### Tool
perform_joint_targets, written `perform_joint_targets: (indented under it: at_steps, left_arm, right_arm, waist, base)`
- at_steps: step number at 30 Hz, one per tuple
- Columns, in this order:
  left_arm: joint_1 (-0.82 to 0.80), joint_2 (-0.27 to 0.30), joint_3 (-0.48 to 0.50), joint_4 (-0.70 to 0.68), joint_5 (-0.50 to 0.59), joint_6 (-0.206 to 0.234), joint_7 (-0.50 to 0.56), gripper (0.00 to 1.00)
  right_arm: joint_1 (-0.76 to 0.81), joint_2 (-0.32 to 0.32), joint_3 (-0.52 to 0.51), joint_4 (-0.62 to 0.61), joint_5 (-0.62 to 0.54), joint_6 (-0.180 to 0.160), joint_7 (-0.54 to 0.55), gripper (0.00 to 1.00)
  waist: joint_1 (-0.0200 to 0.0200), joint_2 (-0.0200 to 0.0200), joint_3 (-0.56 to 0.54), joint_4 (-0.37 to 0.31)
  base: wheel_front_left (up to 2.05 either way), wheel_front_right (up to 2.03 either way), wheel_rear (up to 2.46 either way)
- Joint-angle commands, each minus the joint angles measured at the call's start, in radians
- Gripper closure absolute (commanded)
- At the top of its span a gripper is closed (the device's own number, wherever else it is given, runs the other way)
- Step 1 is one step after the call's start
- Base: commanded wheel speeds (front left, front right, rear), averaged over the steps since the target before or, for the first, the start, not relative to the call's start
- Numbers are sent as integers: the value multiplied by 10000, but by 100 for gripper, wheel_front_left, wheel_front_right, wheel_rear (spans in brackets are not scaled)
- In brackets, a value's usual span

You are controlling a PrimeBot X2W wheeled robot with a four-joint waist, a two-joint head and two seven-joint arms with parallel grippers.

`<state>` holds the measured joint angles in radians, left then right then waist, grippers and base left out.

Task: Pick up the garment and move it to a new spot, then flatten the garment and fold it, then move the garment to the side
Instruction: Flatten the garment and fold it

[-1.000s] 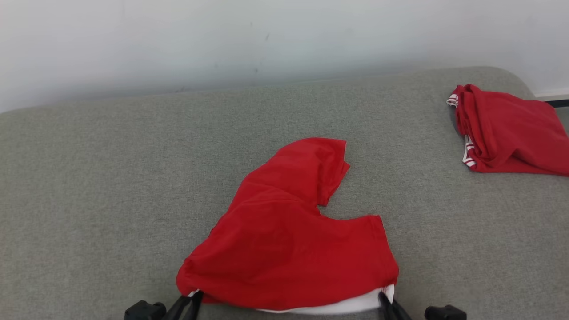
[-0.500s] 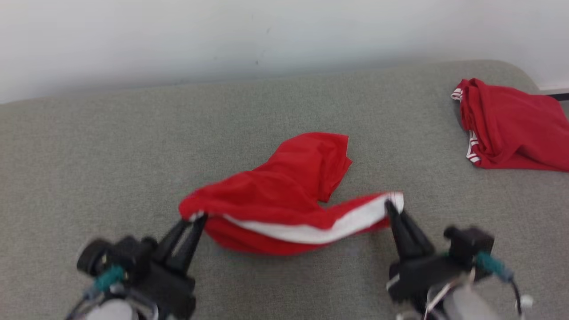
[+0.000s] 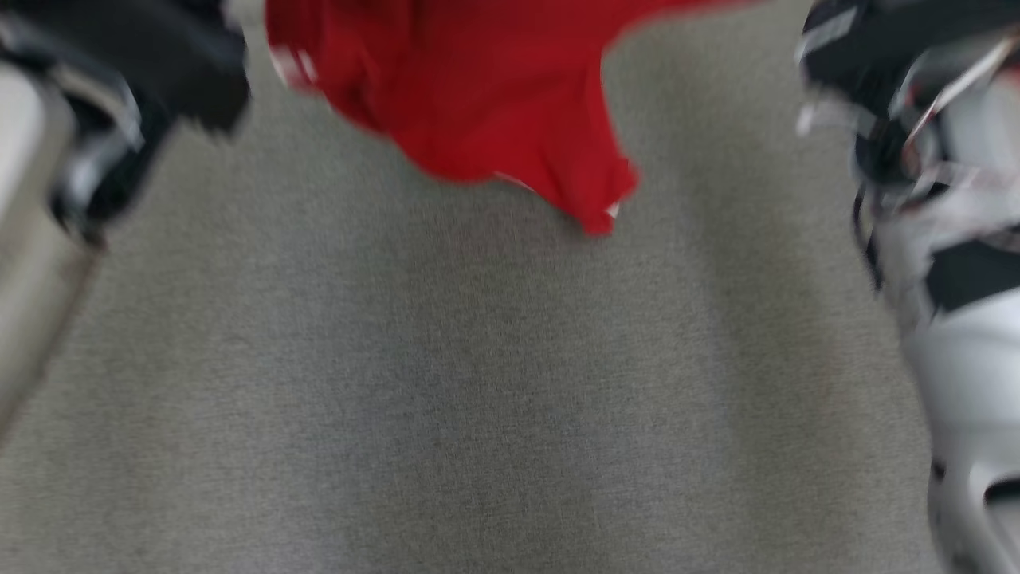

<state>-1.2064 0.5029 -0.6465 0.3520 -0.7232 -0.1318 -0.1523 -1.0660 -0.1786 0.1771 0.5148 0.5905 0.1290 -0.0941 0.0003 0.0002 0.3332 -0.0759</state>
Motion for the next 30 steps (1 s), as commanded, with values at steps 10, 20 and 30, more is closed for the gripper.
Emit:
perform_joint_targets:
  at_steps: [10, 20, 30]
  left_arm:
    - [-5377, 133, -978, 1848, -1265, 28, 647, 100]
    - [-8408, 4, -2194, 3547, -1825, 28, 602, 100]
    - [-8864, 60, -3419, 4219, -2720, 30, -6, 100]
  right_arm:
    - [-5425, 147, -1076, 1681, -890, 27, 838, 100]
    - [-8399, 583, -1711, 3899, -2276, 16, 318, 100]
    - [-8890, 735, -1594, 5274, -2663, 16, -356, 100]
  waist:
    - [-3, -2, 3433, -233]
    - [-3, -2, 4238, -662]
    - [-3, -2, 4415, -634]
  base:
    - [0, 0, 0]
    - [0, 0, 0]
    - [0, 0, 0]
